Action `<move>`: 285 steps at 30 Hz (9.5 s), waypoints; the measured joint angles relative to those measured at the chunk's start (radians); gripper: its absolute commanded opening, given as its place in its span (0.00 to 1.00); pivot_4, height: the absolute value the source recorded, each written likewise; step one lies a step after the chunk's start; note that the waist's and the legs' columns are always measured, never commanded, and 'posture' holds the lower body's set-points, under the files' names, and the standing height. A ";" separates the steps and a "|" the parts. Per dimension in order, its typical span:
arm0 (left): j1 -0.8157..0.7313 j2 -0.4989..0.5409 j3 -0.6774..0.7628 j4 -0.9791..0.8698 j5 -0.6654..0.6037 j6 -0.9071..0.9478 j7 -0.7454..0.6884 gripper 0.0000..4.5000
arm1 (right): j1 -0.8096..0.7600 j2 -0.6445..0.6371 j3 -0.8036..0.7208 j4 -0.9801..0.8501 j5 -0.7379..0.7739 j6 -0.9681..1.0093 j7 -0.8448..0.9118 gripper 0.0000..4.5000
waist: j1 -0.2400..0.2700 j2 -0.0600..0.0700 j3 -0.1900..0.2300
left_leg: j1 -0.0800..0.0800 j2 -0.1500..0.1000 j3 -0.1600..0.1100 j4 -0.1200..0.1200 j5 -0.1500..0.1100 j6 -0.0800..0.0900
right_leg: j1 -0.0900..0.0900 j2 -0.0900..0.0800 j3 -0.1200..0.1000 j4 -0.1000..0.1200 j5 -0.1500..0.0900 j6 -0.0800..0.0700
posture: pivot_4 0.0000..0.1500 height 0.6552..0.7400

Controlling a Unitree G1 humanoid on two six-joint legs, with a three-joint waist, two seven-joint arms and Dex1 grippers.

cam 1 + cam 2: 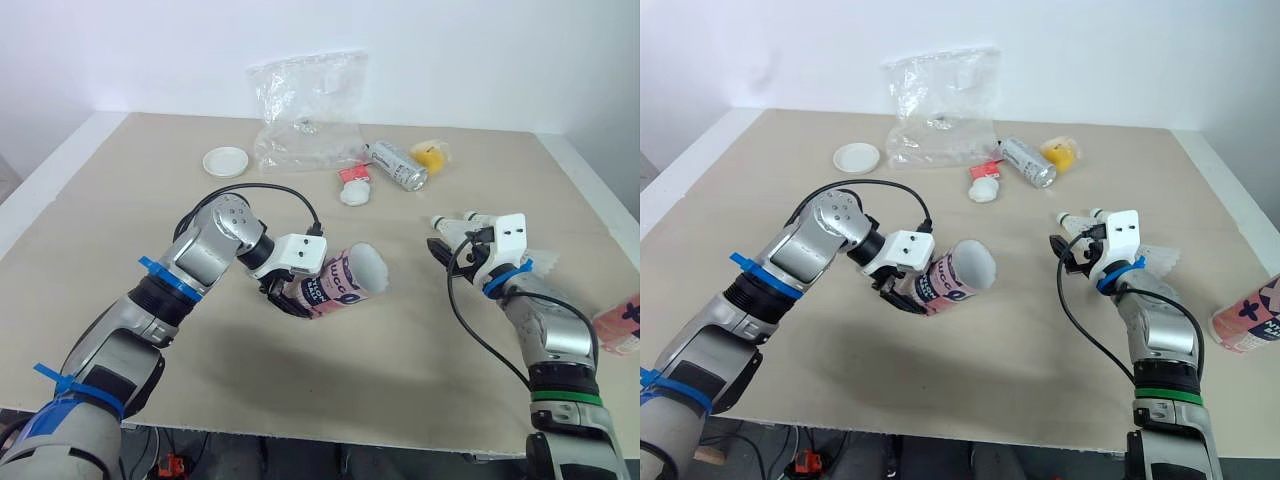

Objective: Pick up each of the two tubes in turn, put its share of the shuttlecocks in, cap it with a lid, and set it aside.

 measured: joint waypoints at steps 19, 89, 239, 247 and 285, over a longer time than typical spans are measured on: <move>0.000 -0.011 -0.005 0.013 -0.027 0.023 0.018 0.72 | -0.124 0.016 0.007 0.198 -0.055 -0.075 0.022 0.05 | -0.002 0.004 0.002 | 0.000 0.000 0.000 0.000 0.000 0.000 | 0.000 0.000 0.000 0.001 0.002 -0.002 | 1.00 1.00; -0.034 -0.051 0.001 0.148 -0.017 -0.029 0.092 0.72 | 0.475 -0.158 -0.318 -0.508 0.201 0.108 0.062 0.98 | 0.002 0.009 0.001 | -0.002 -0.001 -0.001 0.011 0.003 0.005 | 0.002 0.000 0.001 0.002 0.004 -0.002 | 1.00 1.00; 0.002 -0.047 0.021 0.066 -0.028 0.057 0.124 0.72 | -0.230 -0.137 -0.064 0.423 -0.033 -0.042 0.098 0.99 | -0.003 0.012 0.004 | -0.009 -0.007 -0.002 0.010 0.007 0.011 | 0.000 -0.004 0.001 0.000 0.008 0.008 | 1.00 1.00; 0.002 -0.048 0.021 0.065 -0.030 0.057 0.126 0.72 | -0.309 -0.105 -0.042 0.554 -0.056 -0.082 0.106 0.99 | -0.005 0.012 0.004 | -0.009 -0.008 -0.002 0.010 0.007 0.011 | 0.000 -0.004 0.002 0.000 0.008 0.008 | 1.00 1.00; 0.005 -0.047 0.021 0.064 -0.036 0.065 0.140 0.72 | -0.370 -0.103 -0.035 0.638 -0.073 -0.168 0.125 0.04 | -0.005 0.012 0.004 | -0.009 -0.008 -0.002 0.010 0.007 0.011 | 0.000 -0.004 0.002 0.000 0.008 0.009 | 1.00 1.00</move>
